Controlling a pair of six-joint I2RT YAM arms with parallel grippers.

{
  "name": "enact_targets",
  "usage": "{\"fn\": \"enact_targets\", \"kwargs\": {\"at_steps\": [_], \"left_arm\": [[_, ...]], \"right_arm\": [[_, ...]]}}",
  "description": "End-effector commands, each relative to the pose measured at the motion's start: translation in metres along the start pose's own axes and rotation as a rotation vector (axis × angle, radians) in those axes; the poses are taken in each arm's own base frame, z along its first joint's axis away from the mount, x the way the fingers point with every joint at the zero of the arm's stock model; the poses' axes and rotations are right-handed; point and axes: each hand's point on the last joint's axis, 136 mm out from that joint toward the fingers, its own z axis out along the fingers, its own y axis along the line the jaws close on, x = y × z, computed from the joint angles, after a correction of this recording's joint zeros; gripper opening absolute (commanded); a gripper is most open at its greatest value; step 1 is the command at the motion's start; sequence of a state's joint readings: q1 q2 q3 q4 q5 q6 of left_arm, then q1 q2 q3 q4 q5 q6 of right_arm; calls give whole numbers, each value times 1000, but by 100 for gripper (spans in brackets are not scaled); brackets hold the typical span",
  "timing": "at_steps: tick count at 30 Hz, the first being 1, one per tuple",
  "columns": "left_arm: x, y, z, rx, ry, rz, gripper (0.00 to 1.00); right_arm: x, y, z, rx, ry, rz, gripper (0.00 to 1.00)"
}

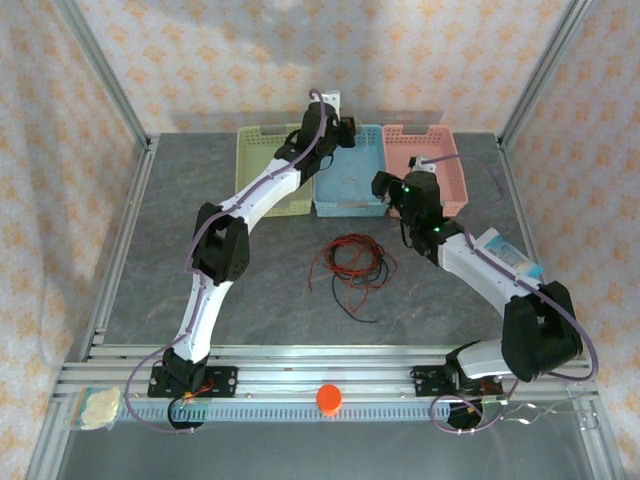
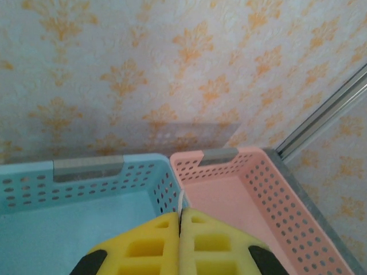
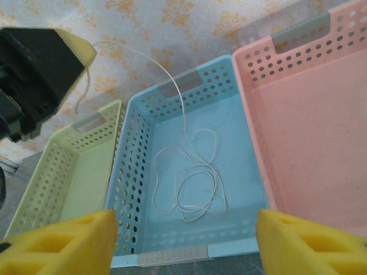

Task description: Untangle the cables

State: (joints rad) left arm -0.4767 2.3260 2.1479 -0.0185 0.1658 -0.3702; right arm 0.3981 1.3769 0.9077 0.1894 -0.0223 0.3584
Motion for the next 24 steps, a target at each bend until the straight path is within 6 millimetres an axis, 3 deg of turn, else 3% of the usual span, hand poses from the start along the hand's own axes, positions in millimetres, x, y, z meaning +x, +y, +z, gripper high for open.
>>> {"fn": "enact_targets", "kwargs": {"at_steps": [1,5,11,17,24], "left_arm": [[32,19,11,-35,74,-13,0],[45,29,14,-78,105,-10,2],[34,22,5,-79,103,12,44],[5,0,-22,-93,76,67,83],[-23,-13,-78,-205,14,97,86]], "right_arm": [[-12,4,1,-17,-45,19,70],[-12,-10,10,72,-53,52,73],[-10,-21,26,222,46,45,74],[-11,-8,17,134,57,-2,74],[-22,-2,0,117,53,-31,74]]}}
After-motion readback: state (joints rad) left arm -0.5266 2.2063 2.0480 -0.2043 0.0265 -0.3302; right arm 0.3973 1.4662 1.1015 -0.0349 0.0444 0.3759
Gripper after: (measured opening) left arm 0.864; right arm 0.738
